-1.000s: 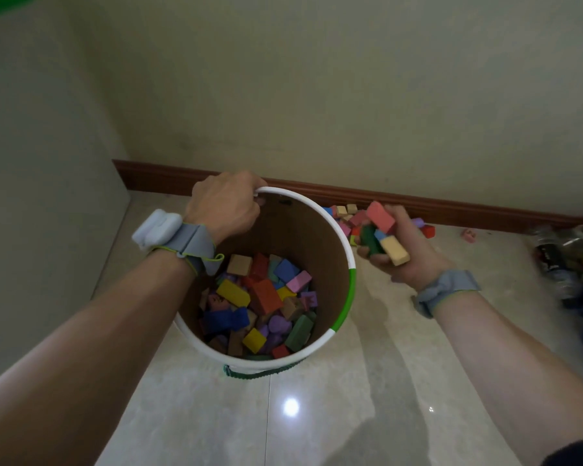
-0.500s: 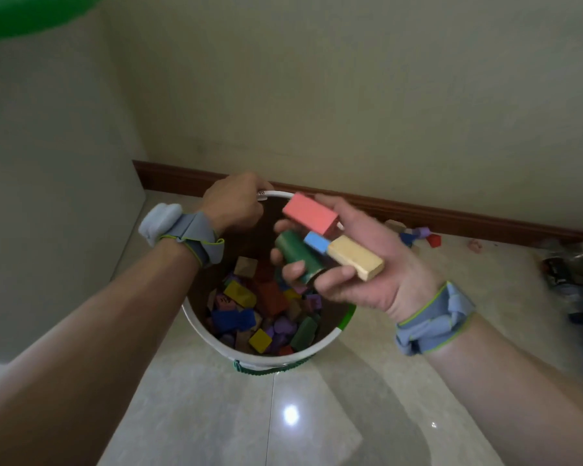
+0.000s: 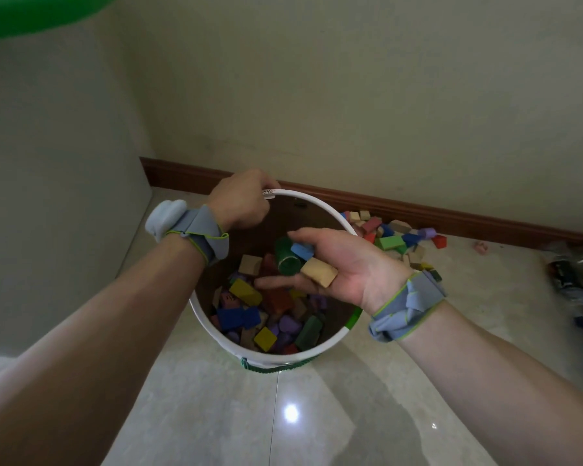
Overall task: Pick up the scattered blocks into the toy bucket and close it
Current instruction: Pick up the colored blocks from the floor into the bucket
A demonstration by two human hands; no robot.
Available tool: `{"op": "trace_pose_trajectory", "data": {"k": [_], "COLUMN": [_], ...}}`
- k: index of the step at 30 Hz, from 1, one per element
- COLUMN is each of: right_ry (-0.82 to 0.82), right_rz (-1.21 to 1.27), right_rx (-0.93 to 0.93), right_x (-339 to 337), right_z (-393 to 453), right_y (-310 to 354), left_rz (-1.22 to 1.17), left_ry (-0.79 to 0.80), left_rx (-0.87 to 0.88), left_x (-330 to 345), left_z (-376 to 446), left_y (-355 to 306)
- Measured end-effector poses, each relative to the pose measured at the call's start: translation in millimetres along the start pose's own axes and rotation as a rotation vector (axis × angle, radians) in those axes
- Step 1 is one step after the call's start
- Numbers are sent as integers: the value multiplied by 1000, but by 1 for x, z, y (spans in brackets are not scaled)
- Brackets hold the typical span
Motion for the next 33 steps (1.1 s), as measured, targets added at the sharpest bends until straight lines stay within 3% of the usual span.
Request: {"op": "trace_pose_trajectory", "data": {"k": [9, 16, 20, 23, 25, 28, 30, 33], "right_ry": [75, 56, 130, 179, 32, -427, -721, -1000], "right_rz": [-373, -954, -878, -557, -308, -163, -424, -965], "right_rx": [-120, -323, -504, -761, -994, -1216, -1218, -1028], "right_x": [19, 14, 11, 1, -27, -101, -150, -236], "right_z": [-4, -28, -45, -57, -57, -41, -20, 17], "right_y": [-8, -6, 7, 36, 68, 107, 114, 92], "left_rz": [-6, 52, 117, 137, 140, 150, 157, 176], "left_ry": [3, -11, -57, -62, -70, -76, -82, -85], "left_rx": [1, -1, 10, 18, 18, 25, 21, 31], "left_x": [1, 5, 7, 9, 10, 14, 14, 17], "left_z": [-1, -3, -5, -3, -2, 1, 2, 7], "left_y": [0, -6, -11, -14, -16, -20, -19, -25]}}
Point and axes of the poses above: each hand's wrist, its own z-axis towards the middle knuckle, its own x-axis out of the palm, y = z × x, the point moved 6 cm from there along z, towards the middle knuckle, and after that the axes turned 7 degrees about z, right-handed, at the moved point
